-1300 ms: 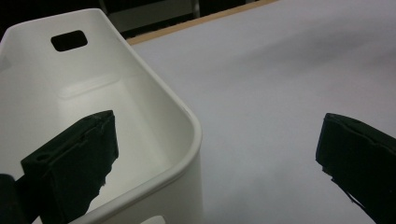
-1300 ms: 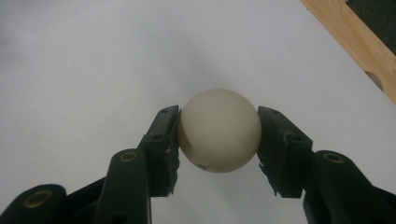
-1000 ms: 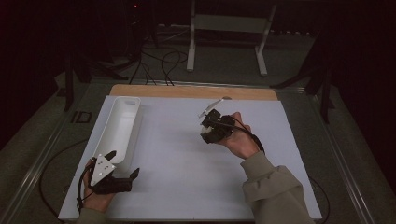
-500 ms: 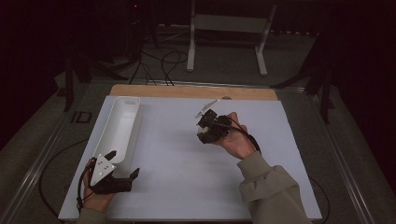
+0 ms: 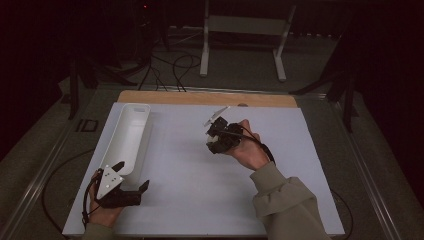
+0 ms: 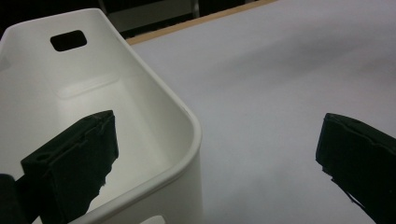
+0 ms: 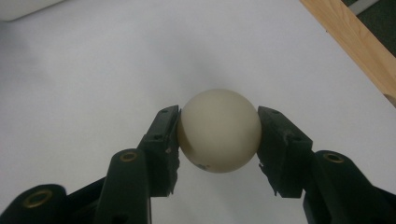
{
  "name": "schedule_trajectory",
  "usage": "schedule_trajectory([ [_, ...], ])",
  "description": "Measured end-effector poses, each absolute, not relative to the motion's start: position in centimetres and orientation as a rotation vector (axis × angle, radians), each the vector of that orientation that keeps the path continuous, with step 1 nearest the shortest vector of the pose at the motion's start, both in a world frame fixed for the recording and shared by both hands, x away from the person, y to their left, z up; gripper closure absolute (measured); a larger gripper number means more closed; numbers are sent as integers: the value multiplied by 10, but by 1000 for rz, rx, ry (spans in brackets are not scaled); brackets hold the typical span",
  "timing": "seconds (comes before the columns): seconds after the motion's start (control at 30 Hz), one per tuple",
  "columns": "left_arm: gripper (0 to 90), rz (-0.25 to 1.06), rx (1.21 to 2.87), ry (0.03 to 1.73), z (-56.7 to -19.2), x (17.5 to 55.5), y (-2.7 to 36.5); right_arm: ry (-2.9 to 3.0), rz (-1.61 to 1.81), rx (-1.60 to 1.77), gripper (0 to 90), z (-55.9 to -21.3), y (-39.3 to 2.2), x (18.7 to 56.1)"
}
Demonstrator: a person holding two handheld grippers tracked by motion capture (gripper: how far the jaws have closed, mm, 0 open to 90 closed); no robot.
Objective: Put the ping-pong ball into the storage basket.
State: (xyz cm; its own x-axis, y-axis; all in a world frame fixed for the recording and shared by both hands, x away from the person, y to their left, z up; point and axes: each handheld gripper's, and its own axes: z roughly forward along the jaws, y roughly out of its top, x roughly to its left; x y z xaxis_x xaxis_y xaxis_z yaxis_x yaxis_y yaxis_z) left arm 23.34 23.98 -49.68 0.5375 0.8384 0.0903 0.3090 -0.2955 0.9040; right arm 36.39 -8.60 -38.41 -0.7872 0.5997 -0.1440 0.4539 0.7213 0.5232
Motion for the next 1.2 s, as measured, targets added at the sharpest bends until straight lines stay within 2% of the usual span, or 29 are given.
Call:
schedule_trajectory([
  [1.2,0,719,1853,943,-497,233,240,2635,710,793,506,-382,-62,367],
])
